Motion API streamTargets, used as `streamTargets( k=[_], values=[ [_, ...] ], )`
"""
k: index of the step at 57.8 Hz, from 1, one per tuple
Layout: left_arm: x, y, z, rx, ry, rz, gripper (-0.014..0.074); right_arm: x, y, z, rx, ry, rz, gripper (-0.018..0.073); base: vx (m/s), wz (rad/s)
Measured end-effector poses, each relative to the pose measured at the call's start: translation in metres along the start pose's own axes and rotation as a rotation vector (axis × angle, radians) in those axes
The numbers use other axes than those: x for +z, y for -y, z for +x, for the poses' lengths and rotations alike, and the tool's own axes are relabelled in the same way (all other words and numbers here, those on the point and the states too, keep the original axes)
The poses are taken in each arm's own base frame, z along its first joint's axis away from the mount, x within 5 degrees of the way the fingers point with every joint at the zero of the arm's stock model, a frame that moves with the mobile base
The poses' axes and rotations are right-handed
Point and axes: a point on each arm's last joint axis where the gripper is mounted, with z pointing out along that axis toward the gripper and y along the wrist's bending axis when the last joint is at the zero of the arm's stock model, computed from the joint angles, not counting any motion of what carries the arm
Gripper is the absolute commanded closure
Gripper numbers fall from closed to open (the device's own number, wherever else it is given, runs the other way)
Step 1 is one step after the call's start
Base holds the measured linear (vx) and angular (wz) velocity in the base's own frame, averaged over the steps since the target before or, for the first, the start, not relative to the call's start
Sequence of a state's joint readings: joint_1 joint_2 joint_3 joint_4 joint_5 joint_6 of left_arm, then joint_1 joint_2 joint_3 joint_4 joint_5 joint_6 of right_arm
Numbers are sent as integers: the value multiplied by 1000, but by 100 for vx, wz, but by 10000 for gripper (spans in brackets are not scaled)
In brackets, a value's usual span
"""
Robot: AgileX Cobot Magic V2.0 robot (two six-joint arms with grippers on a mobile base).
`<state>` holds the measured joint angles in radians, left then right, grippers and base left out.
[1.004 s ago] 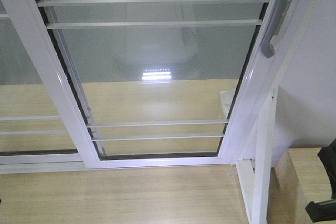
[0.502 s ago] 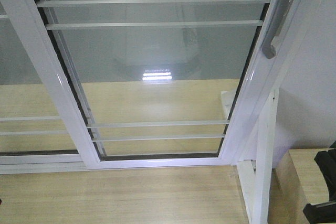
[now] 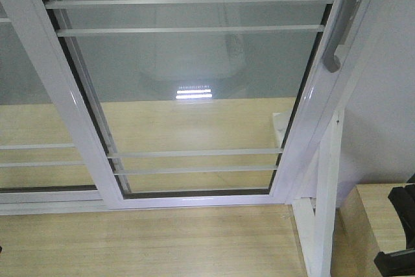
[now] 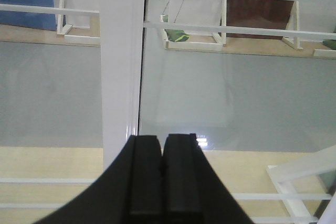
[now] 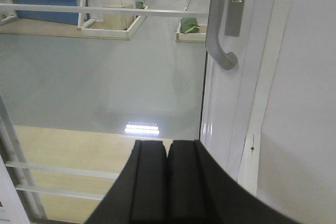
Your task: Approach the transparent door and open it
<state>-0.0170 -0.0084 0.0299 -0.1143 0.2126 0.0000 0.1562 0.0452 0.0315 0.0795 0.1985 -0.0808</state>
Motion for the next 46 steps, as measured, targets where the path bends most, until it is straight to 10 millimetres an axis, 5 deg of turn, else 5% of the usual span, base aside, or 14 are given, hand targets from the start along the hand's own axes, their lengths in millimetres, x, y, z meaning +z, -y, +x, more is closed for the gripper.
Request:
streamTargets(
  k=[46],
  values=[
    [0,0,-3,12,38,-2,593,-1,2,-15,-275,160,40,559,0,0]
  ],
)
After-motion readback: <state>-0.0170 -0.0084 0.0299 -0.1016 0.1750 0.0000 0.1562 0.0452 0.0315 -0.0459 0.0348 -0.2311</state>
